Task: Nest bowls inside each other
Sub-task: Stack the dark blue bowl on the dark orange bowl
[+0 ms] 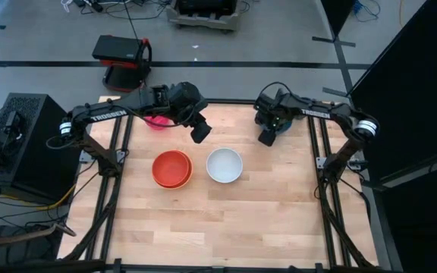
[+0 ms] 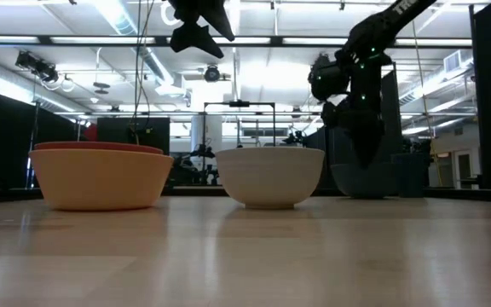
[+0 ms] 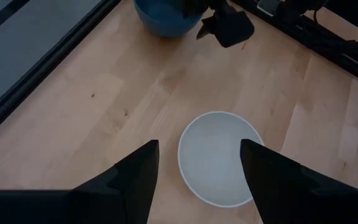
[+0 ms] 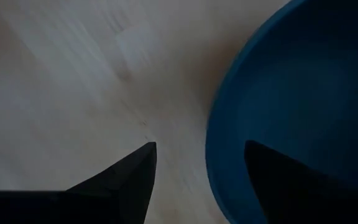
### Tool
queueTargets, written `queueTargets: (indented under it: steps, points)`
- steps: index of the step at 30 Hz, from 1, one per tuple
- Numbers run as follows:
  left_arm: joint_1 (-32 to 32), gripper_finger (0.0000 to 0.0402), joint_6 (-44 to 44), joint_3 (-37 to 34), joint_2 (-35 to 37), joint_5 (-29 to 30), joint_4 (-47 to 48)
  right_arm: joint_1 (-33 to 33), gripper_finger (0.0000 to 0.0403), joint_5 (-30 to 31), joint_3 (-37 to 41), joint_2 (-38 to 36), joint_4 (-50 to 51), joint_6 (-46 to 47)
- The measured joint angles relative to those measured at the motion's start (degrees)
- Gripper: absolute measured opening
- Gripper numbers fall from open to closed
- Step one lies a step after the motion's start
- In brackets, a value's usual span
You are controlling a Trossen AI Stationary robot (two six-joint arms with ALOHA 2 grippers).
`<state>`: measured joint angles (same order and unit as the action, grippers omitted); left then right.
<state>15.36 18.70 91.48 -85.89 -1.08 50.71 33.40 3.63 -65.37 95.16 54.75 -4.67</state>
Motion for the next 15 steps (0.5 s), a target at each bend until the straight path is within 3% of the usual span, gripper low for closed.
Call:
queueTargets:
  steps: [6,12,15]
  points:
    - [0.0,0.0214,0.0,0.0,0.0,0.0,0.1,0.2,0.0213,-0.1,0.0,2.9,0.1,-0.1]
    - [0.0,0.0214,0.0,0.0,0.0,0.0,0.1,0.0,0.0111,-1.0,-0.4,3.1,0.4,1.6]
    - [0.0,0.0214,0.0,0.0,0.0,0.0,0.1,-0.8,0.0093,-1.6,-2.2,2.7,1.6,2.3]
